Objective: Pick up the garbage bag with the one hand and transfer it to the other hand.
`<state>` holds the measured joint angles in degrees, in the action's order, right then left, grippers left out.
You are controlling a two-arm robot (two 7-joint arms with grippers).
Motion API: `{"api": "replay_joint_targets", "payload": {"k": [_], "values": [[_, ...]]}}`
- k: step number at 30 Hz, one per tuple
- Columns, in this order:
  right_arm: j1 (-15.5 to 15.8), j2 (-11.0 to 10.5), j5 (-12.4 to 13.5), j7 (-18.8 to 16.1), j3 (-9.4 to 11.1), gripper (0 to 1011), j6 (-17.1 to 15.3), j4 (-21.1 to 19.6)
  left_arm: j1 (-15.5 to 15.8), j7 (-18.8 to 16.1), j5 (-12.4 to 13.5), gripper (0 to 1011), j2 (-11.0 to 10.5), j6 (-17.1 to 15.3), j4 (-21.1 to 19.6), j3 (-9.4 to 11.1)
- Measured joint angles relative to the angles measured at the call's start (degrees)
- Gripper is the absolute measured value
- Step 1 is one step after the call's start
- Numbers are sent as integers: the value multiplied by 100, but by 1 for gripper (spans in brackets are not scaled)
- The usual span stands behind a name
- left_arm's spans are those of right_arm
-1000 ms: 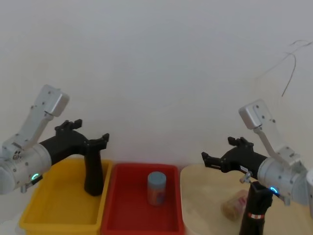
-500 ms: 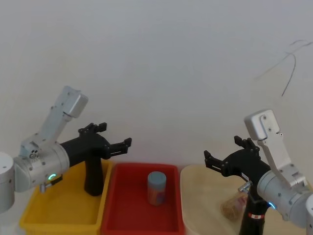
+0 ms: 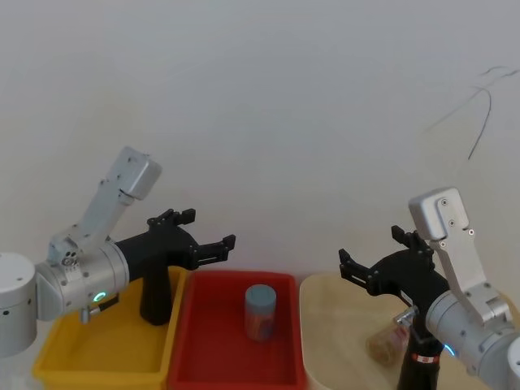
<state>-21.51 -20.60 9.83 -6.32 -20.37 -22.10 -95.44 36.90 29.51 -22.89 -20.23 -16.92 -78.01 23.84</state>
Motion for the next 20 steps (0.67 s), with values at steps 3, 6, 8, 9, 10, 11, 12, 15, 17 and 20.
{"api": "replay_joint_targets", "payload": {"k": [3,6,8,9,10,11,12,15,17,20], "values": [[22,6,-7,22,4,1001,12,-24,6,15,-8,1000,5,4,6,9],[48,14,-14,43,9,1001,24,-50,11,34,-18,1000,12,8,16,21],[58,18,-16,52,11,1001,28,-60,13,40,-21,1000,15,10,19,25],[62,18,-18,57,12,1001,29,-64,15,45,-24,1000,18,11,21,29],[70,21,-21,66,14,1001,31,-70,16,47,-24,1000,18,11,22,31],[73,22,-22,68,15,1001,32,-73,17,50,-25,1000,19,12,23,33],[76,23,-24,70,15,1001,33,-77,18,56,-27,1000,21,12,25,35],[88,26,-27,77,17,1001,37,-86,19,61,-29,1000,23,14,28,39],[94,27,-28,83,19,1001,40,-92,21,65,-32,1000,23,15,30,42],[101,29,-30,89,20,1001,44,-100,22,70,-33,1000,25,17,32,46]]}}
